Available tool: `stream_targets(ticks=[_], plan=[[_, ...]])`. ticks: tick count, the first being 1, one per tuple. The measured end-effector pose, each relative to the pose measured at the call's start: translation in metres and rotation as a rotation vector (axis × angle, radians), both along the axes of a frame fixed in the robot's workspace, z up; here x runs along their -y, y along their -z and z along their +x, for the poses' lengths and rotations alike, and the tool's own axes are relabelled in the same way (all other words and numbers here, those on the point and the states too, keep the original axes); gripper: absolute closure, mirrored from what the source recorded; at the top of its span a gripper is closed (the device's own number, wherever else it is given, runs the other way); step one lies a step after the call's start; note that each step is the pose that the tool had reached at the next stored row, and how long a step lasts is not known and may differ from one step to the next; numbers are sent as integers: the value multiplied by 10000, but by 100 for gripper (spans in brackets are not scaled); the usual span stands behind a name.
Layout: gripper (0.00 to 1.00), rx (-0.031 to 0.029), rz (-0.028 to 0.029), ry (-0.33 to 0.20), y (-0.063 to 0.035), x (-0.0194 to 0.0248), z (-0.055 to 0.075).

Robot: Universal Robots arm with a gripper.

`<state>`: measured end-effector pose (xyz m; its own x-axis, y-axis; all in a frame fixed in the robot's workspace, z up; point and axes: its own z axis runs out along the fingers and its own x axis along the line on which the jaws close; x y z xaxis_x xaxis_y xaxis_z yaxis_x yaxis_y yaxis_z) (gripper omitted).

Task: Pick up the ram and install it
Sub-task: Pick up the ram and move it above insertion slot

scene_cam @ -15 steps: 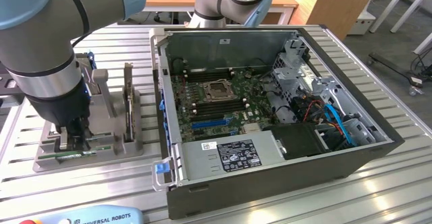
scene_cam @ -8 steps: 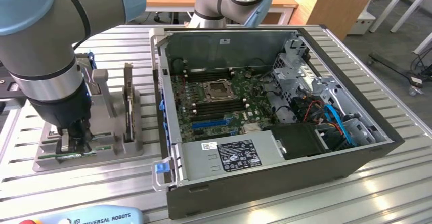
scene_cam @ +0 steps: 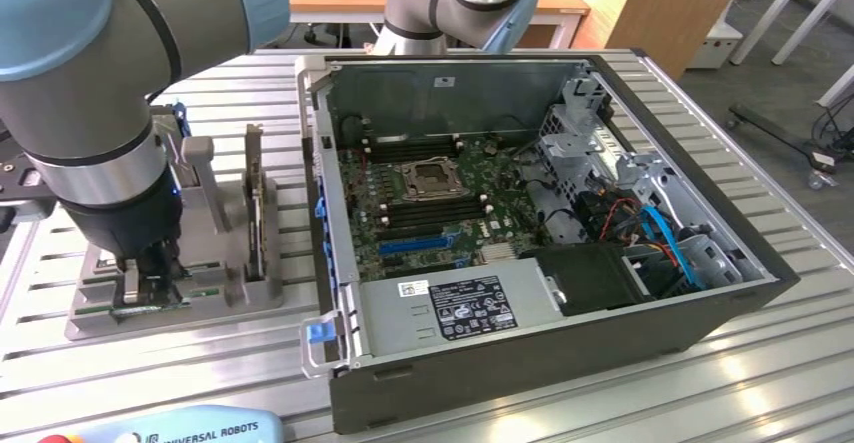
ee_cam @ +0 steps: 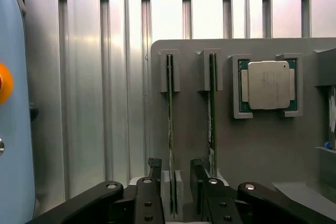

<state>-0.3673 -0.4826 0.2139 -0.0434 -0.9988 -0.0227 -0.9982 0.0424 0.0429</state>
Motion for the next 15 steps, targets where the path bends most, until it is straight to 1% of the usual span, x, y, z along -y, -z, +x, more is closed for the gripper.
stream_targets(ticks=[6, 11, 15], plan=[[64, -2, -1, -34, 43, 0, 0], [64, -11, -8, -175, 55, 0, 0], [64, -7, -5, -200, 68, -6, -4]])
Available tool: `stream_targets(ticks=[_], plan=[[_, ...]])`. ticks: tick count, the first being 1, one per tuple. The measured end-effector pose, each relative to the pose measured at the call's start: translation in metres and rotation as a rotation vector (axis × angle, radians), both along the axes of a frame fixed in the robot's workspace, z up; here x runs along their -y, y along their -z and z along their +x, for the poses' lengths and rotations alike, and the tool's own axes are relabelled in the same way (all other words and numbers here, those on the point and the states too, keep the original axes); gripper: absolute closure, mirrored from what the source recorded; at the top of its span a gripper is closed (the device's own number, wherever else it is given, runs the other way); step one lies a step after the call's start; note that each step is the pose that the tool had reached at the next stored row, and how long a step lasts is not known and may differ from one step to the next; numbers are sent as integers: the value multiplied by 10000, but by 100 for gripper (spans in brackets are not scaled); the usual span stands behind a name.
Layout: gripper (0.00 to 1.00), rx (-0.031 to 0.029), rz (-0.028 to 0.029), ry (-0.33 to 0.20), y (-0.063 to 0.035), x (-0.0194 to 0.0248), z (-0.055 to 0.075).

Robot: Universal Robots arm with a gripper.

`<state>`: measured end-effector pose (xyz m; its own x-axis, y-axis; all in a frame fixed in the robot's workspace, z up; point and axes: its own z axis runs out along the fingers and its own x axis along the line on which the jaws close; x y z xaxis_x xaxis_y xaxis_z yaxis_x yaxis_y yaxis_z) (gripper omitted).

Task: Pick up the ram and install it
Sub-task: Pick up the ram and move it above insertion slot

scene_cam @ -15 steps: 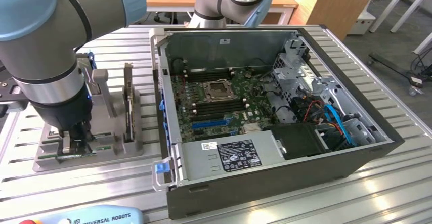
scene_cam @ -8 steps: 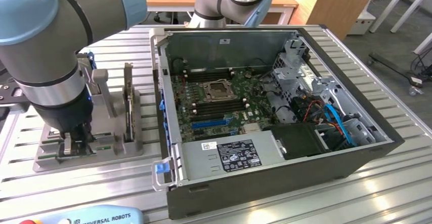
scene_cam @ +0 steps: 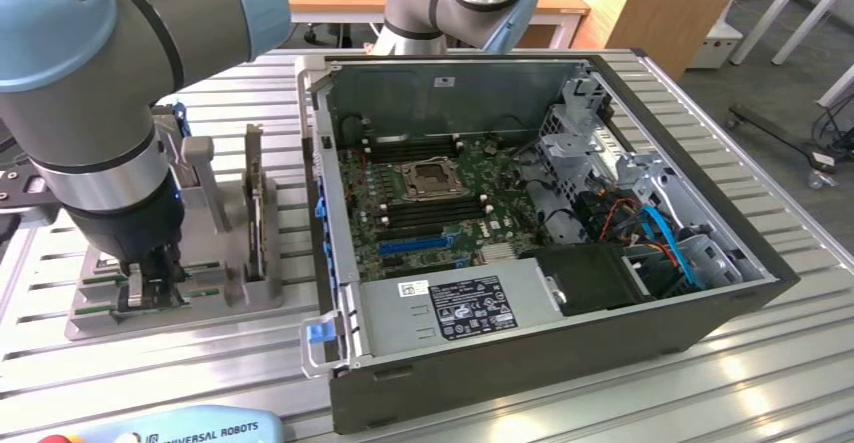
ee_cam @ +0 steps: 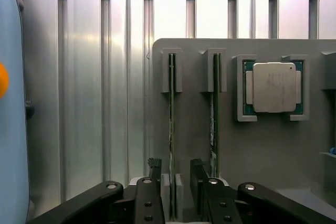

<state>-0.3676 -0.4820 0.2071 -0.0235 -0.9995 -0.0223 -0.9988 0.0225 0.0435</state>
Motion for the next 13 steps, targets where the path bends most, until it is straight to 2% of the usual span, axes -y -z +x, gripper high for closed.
stream_targets(ticks=[13], plan=[[64, -2, -18, -2, 56, -6, -14]])
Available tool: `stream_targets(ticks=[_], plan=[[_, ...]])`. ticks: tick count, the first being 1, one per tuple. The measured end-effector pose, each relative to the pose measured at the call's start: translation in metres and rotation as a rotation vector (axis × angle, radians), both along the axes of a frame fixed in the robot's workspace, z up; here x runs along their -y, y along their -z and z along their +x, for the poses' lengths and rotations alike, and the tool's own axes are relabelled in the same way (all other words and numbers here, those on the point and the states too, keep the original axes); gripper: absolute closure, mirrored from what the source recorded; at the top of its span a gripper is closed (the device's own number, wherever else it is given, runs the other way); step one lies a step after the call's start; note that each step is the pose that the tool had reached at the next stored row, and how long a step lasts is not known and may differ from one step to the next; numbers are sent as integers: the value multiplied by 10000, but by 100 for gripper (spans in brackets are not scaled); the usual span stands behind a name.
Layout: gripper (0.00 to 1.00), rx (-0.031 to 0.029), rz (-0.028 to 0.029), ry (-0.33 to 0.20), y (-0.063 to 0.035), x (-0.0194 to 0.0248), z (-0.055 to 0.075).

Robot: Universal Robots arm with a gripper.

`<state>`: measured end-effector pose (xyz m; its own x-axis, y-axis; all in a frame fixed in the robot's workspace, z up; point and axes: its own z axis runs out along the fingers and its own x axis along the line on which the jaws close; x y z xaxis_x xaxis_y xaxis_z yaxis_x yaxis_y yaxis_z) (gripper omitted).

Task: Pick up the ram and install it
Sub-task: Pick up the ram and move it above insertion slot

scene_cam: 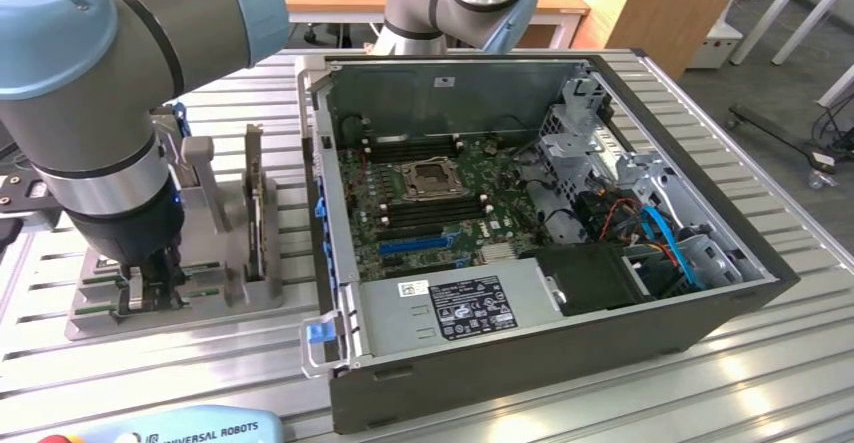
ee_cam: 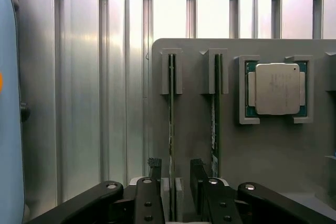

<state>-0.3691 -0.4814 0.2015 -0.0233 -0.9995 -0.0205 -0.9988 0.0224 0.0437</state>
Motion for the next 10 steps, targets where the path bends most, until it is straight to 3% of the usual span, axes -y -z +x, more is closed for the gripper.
stream_targets(ticks=[10], plan=[[64, 1, 1, -7, 4, 4, -8]])
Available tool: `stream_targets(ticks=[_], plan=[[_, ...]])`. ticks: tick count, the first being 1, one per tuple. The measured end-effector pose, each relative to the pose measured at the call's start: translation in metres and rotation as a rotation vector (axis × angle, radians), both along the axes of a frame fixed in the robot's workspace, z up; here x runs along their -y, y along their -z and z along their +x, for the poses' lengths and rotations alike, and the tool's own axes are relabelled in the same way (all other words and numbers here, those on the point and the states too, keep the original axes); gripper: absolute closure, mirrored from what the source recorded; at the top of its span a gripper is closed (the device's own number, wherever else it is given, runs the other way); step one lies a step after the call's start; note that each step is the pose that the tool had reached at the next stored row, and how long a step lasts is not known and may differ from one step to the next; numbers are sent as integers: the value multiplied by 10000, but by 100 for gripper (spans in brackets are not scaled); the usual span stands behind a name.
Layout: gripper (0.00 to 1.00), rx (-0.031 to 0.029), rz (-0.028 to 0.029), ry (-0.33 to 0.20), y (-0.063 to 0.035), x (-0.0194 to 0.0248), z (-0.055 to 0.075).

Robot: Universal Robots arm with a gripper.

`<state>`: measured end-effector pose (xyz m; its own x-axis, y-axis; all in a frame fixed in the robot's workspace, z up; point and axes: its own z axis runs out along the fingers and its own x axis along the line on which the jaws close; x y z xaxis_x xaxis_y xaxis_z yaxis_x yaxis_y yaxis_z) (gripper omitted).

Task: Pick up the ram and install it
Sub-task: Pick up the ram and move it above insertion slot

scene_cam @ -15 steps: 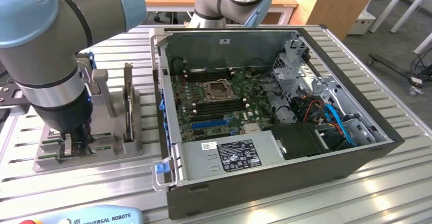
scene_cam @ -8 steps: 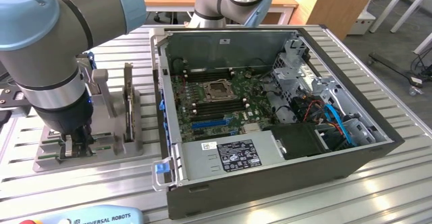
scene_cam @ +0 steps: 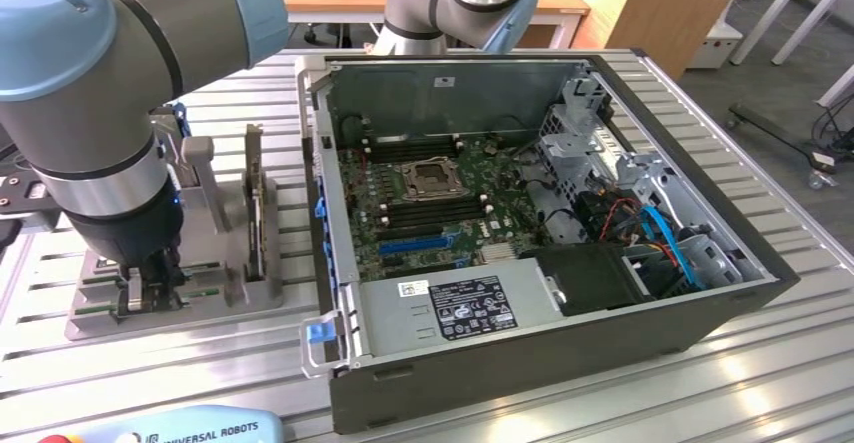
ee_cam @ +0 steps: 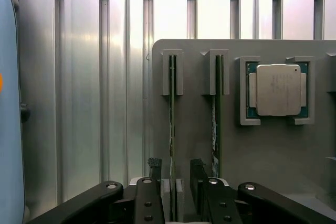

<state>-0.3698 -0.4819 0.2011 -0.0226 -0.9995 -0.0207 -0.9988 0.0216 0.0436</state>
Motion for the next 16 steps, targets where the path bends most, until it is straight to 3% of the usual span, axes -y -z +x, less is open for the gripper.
stream_targets(ticks=[7, 9, 11, 12, 16], plan=[[64, -1, -1, 0, -1, 0, 0], [72, -1, -1, 0, -1, 0, 0], [72, -1, -1, 0, 0, 0, 0], [79, -1, -1, 0, -1, 0, 0], [79, 0, -1, 0, 0, 14, -1]])
